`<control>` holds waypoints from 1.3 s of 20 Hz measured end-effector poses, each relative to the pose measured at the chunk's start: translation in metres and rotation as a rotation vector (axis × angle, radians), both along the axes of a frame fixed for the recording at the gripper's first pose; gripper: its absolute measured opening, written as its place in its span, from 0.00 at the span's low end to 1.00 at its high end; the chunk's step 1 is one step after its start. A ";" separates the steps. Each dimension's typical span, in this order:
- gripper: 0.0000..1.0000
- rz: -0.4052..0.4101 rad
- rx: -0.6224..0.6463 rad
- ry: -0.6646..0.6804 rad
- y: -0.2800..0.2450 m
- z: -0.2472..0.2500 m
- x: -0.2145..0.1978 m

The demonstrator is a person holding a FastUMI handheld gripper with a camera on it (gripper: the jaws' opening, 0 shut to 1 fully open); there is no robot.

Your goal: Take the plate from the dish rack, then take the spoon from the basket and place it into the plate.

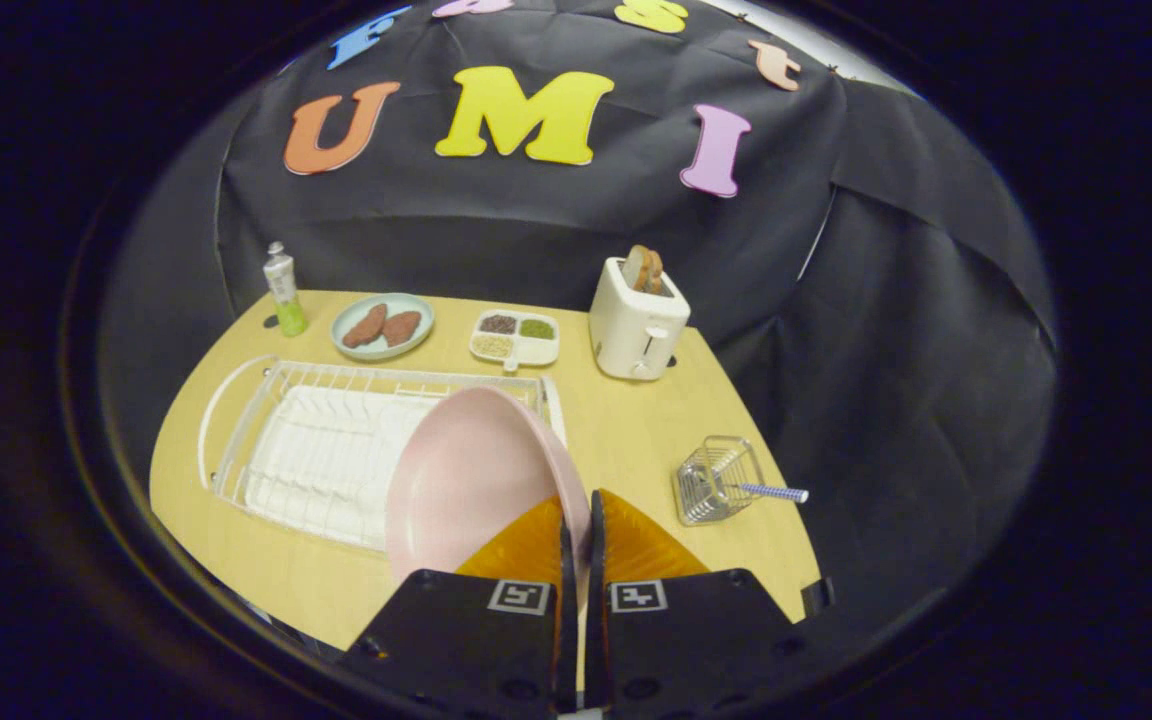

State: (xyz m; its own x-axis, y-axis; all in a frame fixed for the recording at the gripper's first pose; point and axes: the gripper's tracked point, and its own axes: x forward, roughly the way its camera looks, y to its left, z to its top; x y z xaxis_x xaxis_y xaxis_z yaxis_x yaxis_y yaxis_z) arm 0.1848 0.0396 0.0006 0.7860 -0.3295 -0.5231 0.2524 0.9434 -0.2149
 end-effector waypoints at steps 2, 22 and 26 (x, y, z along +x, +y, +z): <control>0.08 0.055 0.073 -0.001 -0.001 -0.021 -0.019; 0.11 0.213 0.307 0.157 -0.019 -0.192 -0.059; 0.12 0.225 0.272 0.138 -0.022 -0.192 -0.056</control>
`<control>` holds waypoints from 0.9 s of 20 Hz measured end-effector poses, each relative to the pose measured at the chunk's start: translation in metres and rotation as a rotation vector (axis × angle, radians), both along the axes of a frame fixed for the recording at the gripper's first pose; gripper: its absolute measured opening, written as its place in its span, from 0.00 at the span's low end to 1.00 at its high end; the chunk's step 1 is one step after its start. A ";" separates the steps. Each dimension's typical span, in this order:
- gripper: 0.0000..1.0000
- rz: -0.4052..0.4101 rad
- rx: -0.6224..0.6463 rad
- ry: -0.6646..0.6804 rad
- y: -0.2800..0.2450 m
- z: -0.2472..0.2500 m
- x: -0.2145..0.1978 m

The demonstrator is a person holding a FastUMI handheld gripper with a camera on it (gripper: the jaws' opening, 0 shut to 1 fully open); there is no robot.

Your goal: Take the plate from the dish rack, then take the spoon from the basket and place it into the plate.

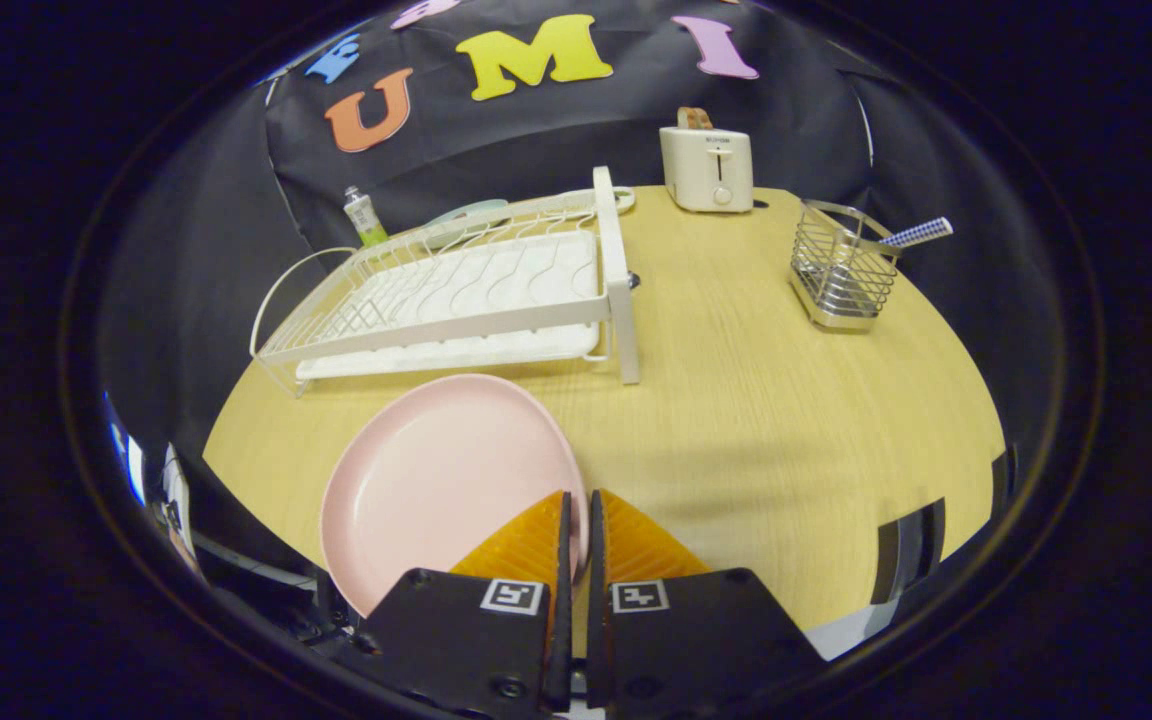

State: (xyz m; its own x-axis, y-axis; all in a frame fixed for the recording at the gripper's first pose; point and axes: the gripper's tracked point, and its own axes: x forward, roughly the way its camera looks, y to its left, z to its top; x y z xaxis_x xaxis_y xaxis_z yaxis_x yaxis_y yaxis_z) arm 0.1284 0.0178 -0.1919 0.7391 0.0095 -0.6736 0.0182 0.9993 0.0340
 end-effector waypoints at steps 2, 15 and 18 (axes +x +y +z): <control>0.12 -0.003 0.006 -0.008 -0.002 0.001 0.001; 0.88 -0.078 -0.150 -0.401 -0.070 0.047 0.010; 1.00 -0.125 -0.163 -0.493 -0.093 0.063 0.008</control>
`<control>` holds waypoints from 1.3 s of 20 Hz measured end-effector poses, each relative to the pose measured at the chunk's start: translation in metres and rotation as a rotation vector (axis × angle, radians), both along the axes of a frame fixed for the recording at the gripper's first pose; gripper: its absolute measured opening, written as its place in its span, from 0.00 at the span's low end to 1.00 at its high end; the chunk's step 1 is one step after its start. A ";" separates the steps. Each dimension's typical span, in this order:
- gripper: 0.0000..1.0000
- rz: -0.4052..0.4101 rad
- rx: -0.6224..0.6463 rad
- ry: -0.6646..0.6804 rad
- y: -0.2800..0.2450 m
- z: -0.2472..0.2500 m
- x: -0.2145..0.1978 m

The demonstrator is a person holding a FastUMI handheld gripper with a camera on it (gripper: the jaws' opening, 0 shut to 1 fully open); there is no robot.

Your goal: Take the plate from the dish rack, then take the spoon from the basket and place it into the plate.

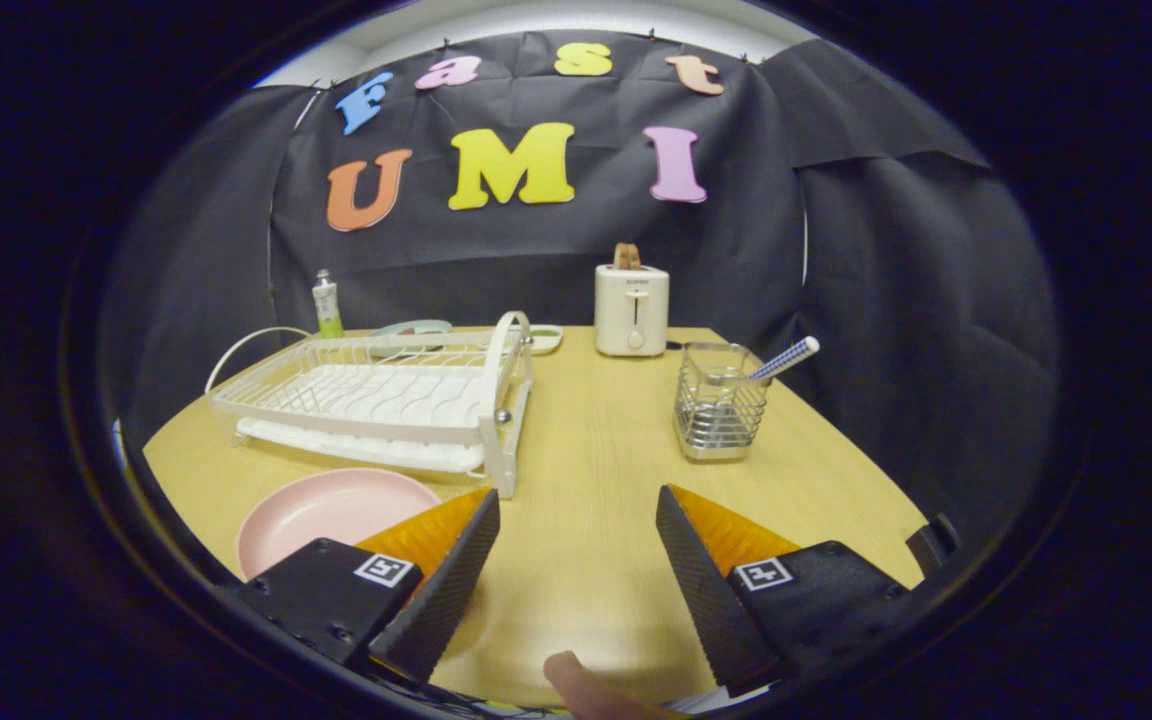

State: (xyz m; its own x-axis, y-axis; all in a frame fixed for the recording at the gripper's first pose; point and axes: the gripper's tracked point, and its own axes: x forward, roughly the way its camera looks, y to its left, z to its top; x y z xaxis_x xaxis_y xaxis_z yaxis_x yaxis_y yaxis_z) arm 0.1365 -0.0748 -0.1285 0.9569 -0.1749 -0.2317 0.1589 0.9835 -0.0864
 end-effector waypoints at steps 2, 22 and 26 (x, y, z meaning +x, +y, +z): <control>1.00 -0.013 -0.035 -0.069 -0.021 0.014 0.001; 0.37 -0.128 0.119 -0.267 -0.165 0.078 0.088; 0.23 -0.071 0.110 -0.269 -0.149 0.082 0.090</control>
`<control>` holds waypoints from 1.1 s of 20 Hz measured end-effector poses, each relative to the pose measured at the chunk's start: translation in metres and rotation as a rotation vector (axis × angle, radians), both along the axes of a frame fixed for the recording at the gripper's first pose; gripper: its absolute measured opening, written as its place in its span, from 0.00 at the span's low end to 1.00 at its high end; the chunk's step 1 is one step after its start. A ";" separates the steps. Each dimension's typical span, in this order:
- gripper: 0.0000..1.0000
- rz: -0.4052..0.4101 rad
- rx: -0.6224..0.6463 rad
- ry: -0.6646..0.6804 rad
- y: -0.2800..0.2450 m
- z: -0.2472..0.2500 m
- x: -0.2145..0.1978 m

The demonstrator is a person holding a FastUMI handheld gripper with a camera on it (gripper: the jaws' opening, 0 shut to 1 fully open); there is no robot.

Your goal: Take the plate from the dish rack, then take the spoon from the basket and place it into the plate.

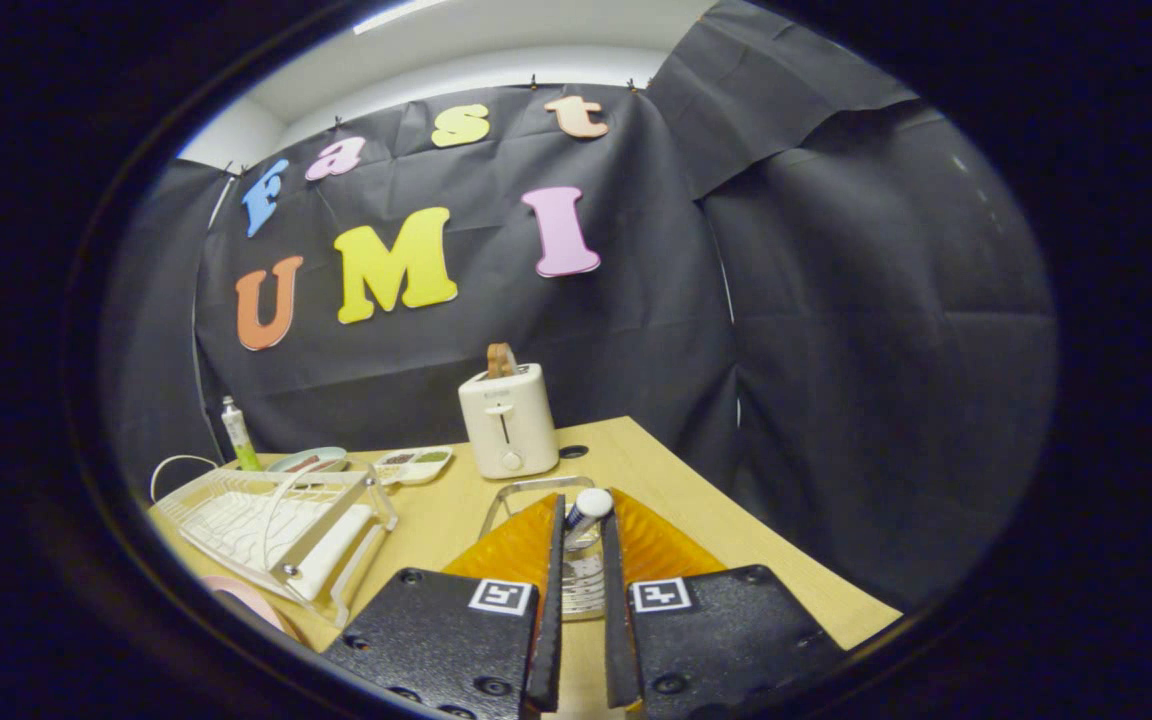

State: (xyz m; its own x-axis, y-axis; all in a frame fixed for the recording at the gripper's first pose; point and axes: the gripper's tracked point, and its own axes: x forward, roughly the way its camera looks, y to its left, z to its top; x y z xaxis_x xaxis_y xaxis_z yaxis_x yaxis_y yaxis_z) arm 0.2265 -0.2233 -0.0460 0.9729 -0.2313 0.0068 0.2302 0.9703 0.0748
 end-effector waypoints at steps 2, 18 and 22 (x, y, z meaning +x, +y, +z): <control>0.20 -0.023 -0.031 -0.015 -0.002 0.010 0.002; 0.17 -0.021 -0.062 -0.172 0.030 0.086 -0.045; 0.17 0.041 -0.080 -0.224 0.069 0.105 -0.080</control>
State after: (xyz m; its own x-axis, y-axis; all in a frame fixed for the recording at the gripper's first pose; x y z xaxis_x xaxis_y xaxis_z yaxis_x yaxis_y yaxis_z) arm 0.1461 -0.1543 0.0590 0.9535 -0.1817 0.2405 0.1767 0.9834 0.0425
